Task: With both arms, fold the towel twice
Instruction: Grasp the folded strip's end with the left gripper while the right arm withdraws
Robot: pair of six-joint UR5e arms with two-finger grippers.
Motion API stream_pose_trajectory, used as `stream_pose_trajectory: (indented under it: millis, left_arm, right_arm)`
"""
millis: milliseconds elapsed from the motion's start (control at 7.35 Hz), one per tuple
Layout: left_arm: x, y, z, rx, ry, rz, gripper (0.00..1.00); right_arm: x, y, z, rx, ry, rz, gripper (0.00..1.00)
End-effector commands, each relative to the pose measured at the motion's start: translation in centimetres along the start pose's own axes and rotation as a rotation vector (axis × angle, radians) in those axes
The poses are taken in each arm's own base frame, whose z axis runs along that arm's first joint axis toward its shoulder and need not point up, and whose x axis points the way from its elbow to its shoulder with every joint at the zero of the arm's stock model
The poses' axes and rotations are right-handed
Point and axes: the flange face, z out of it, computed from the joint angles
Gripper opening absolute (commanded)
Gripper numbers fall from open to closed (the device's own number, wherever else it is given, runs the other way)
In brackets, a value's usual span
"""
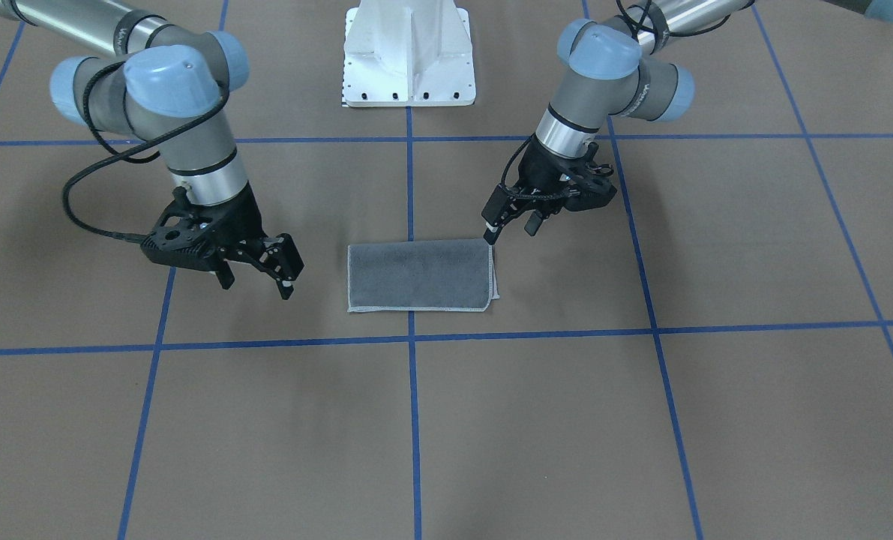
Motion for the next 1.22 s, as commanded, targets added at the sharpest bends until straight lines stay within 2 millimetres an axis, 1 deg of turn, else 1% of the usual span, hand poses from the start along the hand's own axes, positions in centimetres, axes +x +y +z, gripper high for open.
stream_pose_trajectory:
  millis: [0,136,272,408,544,680,816,1088]
  left_arm:
    - [-1.0,2.5,1.4,0.011,0.019,-0.121,0.95]
    - [-1.2,2.7,2.4,0.036,0.016,-0.136,0.91]
    - [-1.3,2.9,2.5,0.035,0.013,-0.173,0.86]
    - [-1.1,2.9,3.1,0.037,0.009,-0.184,0.86]
    - [-0.2,3.1,4.0,0.040,0.010,-0.187,0.83]
    - [0.0,3.2,4.6,0.040,0.004,-0.206,0.79]
    - [0.0,3.2,4.9,0.042,0.002,-0.206,0.74]
    - [0.1,3.4,4.9,0.033,-0.001,-0.193,0.73]
  right_arm:
    - [5.9,-5.0,-1.4,-0.062,0.010,-0.175,1.00]
    - [8.6,-6.7,-1.7,-0.072,0.022,-0.248,1.00]
    - [10.4,-7.7,-2.0,-0.076,0.029,-0.274,1.00]
    - [10.6,-7.8,-2.1,-0.074,0.030,-0.272,1.00]
    - [10.5,-7.8,-2.2,-0.072,0.027,-0.274,1.00]
    - [10.5,-7.7,-2.3,-0.072,0.027,-0.274,1.00]
    - [10.7,-7.7,-2.1,-0.074,0.030,-0.272,1.00]
    - [10.7,-7.7,-2.1,-0.074,0.030,-0.272,1.00]
